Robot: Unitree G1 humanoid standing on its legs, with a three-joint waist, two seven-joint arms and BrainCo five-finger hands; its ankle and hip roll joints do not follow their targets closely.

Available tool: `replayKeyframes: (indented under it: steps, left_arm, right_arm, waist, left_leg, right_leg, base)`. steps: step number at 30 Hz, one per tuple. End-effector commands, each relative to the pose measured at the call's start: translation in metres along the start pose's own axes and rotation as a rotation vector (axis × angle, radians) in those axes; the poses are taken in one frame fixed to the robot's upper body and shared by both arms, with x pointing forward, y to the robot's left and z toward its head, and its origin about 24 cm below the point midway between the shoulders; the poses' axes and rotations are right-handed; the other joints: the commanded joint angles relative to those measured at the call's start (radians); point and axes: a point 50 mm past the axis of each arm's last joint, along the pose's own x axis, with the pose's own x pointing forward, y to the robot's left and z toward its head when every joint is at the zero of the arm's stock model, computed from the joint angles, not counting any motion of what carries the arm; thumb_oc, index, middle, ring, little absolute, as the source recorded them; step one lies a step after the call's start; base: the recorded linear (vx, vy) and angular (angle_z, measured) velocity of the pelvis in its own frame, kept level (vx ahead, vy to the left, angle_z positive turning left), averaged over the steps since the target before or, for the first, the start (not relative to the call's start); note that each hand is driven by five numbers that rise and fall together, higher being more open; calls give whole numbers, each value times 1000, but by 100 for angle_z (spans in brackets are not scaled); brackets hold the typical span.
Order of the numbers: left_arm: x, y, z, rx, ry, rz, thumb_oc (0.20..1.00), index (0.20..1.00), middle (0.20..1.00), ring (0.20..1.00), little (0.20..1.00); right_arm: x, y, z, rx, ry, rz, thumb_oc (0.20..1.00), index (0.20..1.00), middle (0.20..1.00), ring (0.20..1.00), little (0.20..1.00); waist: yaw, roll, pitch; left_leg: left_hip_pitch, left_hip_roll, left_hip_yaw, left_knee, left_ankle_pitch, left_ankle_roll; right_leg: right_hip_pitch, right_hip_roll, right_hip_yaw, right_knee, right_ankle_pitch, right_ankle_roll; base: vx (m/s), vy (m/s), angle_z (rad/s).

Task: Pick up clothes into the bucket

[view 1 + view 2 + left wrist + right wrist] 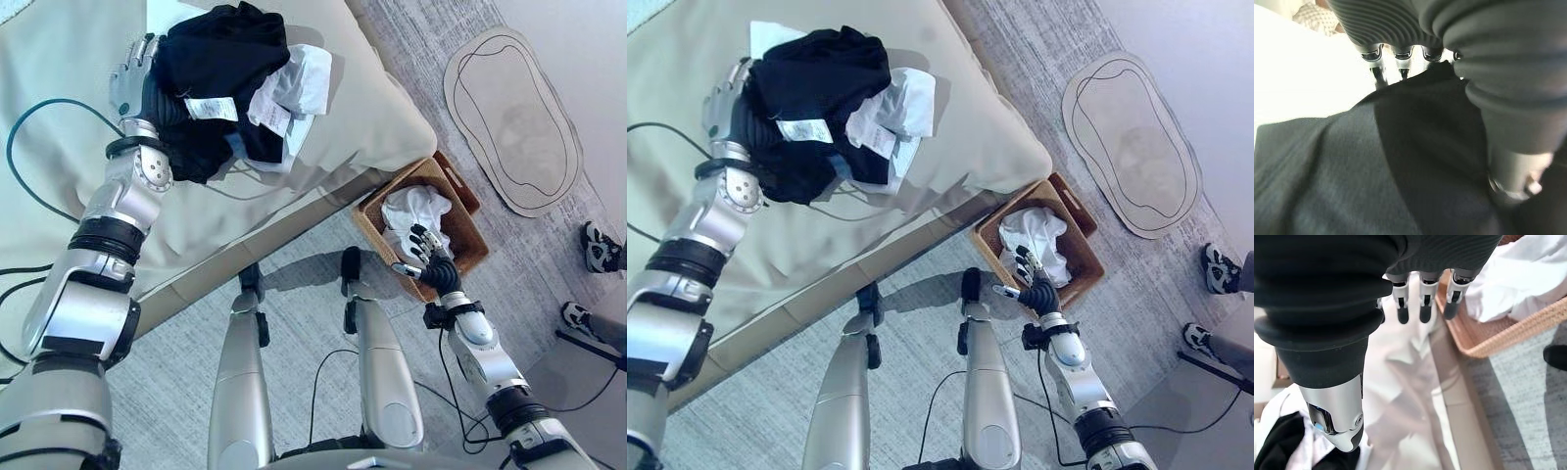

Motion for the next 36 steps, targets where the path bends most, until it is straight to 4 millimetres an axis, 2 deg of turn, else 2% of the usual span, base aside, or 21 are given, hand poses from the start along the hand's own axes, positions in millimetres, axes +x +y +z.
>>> replayKeyframes:
  steps: [1,3,5,8,9,13,14,15,27,36]
  left_arm:
    - [-1,7,-12,29,30,53,1000,1000,1000,1000,1000]
    - [-3,8,-15,6,41,67,1000,1000,1000,1000,1000]
    - [-14,11,-18,-196,71,137,1000,1000,1000,1000,1000]
    - [-27,10,-22,-241,59,163,1000,1000,1000,1000,1000]
    - [-39,4,-25,-272,56,169,1000,1000,1000,1000,1000]
    - [-49,0,-27,-288,56,170,1000,1000,1000,1000,1000]
    - [-51,-2,-25,-299,40,169,539,539,539,539,539]
    - [-52,-2,-25,-304,38,170,200,200,200,200,200]
    - [-63,-9,-15,-314,-25,150,200,200,200,200,200]
    - [-59,-11,-13,-302,-32,138,200,200,200,200,200]
  right_arm:
    - [-18,-7,-4,-9,-14,-12,1000,1000,1000,1000,1000]
    - [-18,-7,-5,-7,-11,-14,1000,1000,1000,1000,1000]
    - [-19,-7,-6,15,-9,-25,1000,1000,1000,1000,1000]
    - [-20,-6,-7,18,-6,-31,1000,1000,1000,1000,1000]
    - [-20,-6,-6,21,-11,-32,1000,1000,1000,1000,1000]
    - [-19,-8,-5,19,-17,-37,1000,1000,1000,1000,1000]
    - [-18,-9,-3,18,-26,-41,1000,1000,1000,1000,1000]
    - [-18,-9,-3,18,-27,-42,1000,1000,1000,1000,1000]
    - [-19,-11,-5,20,-25,-63,1000,1000,1000,1000,1000]
    - [-18,-10,-4,14,-32,-60,1000,1000,1000,1000,1000]
  waist:
    - [-6,13,-93]
    - [-4,15,-93]
    - [8,21,-93]
    - [14,25,-91]
    - [25,27,-88]
    - [30,27,-89]
    - [32,27,-87]
    - [33,27,-87]
    - [43,32,-93]
    - [41,31,-90]
  left_leg:
    - [-11,-23,8,24,-42,44]
    - [-10,-23,8,23,-42,44]
    - [-6,-24,7,23,-44,44]
    - [-4,-26,7,23,-45,45]
    - [-4,-26,6,24,-45,45]
    - [-5,-25,5,22,-44,43]
    - [-7,-25,4,20,-42,43]
    - [-7,-26,4,20,-42,43]
    - [-4,-28,0,21,-46,46]
    - [-4,-30,-1,15,-40,46]
  right_leg:
    - [12,-1,-18,-78,92,17]
    - [13,0,-18,-77,92,17]
    - [15,0,-17,-75,88,14]
    - [17,0,-17,-74,86,12]
    - [17,0,-17,-72,83,9]
    - [15,0,-20,-73,81,7]
    - [14,1,-22,-73,80,7]
    - [14,1,-22,-73,80,7]
    - [14,-1,-24,-63,75,6]
    - [14,-1,-22,-69,79,6]
  base:
    - [0,0,0]
    - [0,0,0]
    - [0,0,0]
    - [7,-3,-2]
    - [0,0,0]
    - [0,0,0]
    - [-1,-6,3]
    - [0,0,0]
    - [1,0,1]
    - [0,0,0]
